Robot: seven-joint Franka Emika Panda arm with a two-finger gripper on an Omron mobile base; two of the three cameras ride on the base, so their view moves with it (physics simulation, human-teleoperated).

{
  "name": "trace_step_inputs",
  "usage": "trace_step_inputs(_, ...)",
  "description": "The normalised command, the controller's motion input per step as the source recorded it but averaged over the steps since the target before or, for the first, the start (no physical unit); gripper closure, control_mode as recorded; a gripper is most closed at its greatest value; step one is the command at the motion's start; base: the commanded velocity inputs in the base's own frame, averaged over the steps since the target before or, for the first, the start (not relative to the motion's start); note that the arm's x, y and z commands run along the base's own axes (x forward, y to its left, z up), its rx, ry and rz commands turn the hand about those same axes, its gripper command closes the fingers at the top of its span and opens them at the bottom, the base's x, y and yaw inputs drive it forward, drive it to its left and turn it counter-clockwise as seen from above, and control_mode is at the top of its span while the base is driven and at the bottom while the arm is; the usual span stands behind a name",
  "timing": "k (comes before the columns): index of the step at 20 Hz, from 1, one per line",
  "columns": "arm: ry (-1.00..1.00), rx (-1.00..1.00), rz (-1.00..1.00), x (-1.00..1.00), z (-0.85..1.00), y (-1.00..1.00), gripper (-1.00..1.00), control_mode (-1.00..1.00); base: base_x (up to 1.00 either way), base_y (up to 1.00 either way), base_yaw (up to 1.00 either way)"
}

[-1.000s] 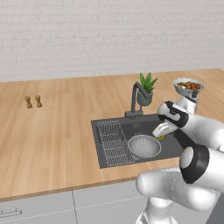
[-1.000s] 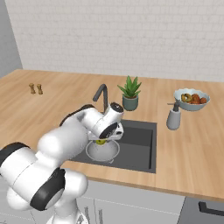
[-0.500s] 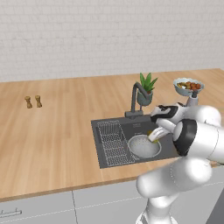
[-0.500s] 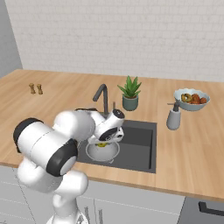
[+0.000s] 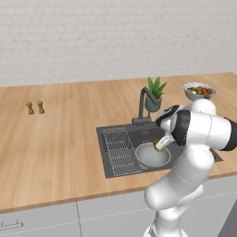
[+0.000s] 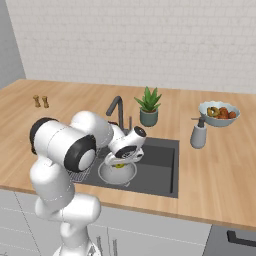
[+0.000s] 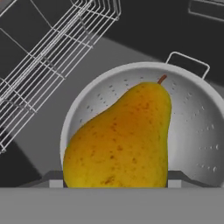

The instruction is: Put the colander in the sink, put the pear in the colander, and turn on the sink faucet and pour water over the colander.

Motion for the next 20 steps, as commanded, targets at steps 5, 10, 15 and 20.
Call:
trace_step_inputs(5,0.00,0.00,0.03,0.01,-0.41,-0.02,1.00,-1.00,0.00,0.00,0.00)
trace_step_inputs(10,0.00,0.00,0.02,0.00,-0.39,0.00,1.00,-1.00,0.00,0.00,0.00)
trace_step_inputs(15,0.00,0.00,0.01,0.00,-0.22,0.00,1.00,-1.00,0.00,0.00,0.00)
trace_step_inputs(20,0.00,0.00,0.00,0.12,-0.13,0.00,1.00,-1.00,0.00,0.00,0.00)
